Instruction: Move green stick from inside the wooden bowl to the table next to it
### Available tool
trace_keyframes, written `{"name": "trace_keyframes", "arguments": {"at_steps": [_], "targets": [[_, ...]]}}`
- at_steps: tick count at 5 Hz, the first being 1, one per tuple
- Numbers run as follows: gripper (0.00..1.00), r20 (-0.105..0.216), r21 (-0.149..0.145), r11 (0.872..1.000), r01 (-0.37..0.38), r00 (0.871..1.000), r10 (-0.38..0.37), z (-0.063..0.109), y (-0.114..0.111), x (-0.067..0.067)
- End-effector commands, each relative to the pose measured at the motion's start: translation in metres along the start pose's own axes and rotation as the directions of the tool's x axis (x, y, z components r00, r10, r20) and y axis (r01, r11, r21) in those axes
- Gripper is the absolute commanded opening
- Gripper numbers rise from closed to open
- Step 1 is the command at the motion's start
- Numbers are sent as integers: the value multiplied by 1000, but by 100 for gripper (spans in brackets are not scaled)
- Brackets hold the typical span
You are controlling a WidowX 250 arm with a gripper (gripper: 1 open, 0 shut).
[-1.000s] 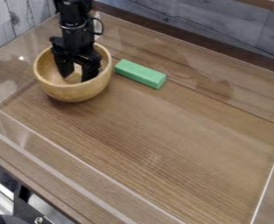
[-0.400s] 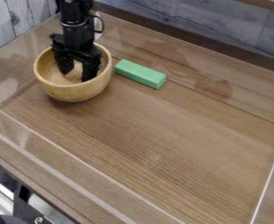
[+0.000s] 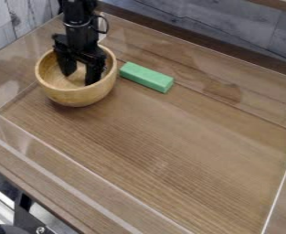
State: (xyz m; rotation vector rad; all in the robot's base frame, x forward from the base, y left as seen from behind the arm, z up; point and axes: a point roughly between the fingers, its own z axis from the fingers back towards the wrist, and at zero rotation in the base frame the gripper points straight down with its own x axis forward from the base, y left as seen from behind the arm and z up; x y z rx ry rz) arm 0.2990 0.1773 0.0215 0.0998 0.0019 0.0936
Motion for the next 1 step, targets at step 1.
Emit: {"name": "trace_keyframes", "arguments": {"at_steps": [1], "targets": [[100, -29, -6, 1000, 4, 1000, -4, -14, -7, 1]]}}
